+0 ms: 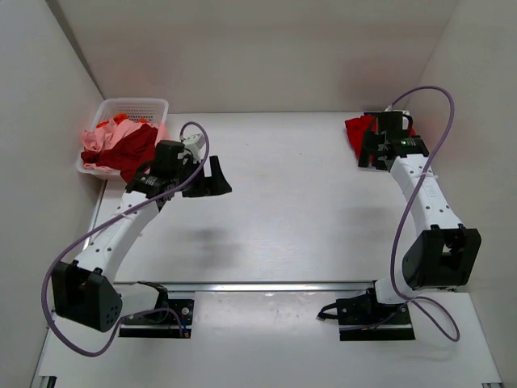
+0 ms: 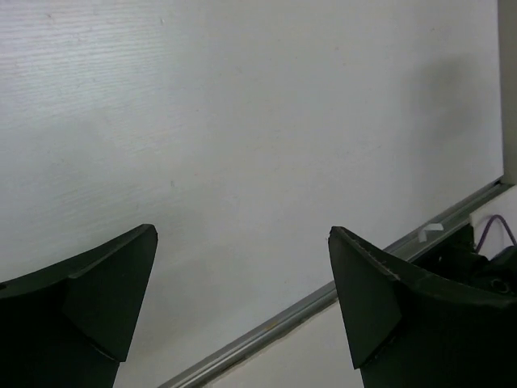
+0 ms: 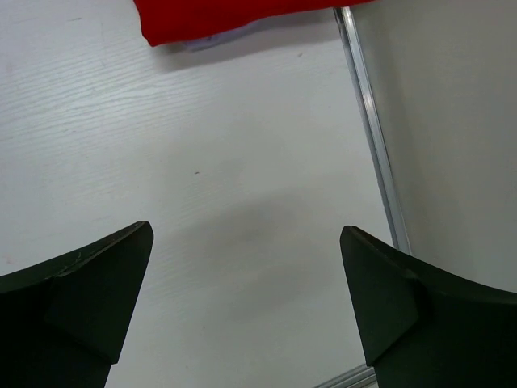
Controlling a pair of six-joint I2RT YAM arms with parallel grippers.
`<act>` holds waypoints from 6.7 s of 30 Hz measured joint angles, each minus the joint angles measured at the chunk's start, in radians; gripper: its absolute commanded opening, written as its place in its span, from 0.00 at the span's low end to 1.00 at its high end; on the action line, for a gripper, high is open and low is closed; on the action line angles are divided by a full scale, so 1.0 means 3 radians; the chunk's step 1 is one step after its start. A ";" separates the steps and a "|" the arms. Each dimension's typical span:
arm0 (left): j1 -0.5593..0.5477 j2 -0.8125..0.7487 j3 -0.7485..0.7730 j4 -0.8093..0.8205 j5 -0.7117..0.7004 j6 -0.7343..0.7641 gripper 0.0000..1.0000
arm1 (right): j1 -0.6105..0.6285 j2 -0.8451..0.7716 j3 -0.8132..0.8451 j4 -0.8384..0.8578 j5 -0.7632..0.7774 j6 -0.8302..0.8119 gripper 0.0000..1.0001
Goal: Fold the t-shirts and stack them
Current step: Grab crumpled tshirt from bin with the left arm, then move the tshirt to the center of the board, then flatten out the tshirt
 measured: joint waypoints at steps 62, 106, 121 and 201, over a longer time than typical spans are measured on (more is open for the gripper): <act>0.1064 0.1706 0.2797 0.0031 -0.2022 -0.0125 0.00 | 0.0342 0.0549 0.0097 0.0090 -0.0131 -0.0022 0.99; -0.0673 0.0224 -0.1447 0.0355 -0.0493 -0.0856 0.60 | 0.1476 0.0554 -0.1350 0.1040 -0.1816 0.0741 0.75; -0.0796 0.0568 -0.1202 0.0298 -0.0582 -0.0814 0.00 | 0.1563 0.0802 -0.1129 0.0874 -0.1815 0.0796 0.00; 0.0338 -0.0130 -0.1016 -0.0113 -0.1760 -0.0387 0.66 | 0.0706 -0.0399 -0.1343 -0.0062 -0.1176 0.1035 0.60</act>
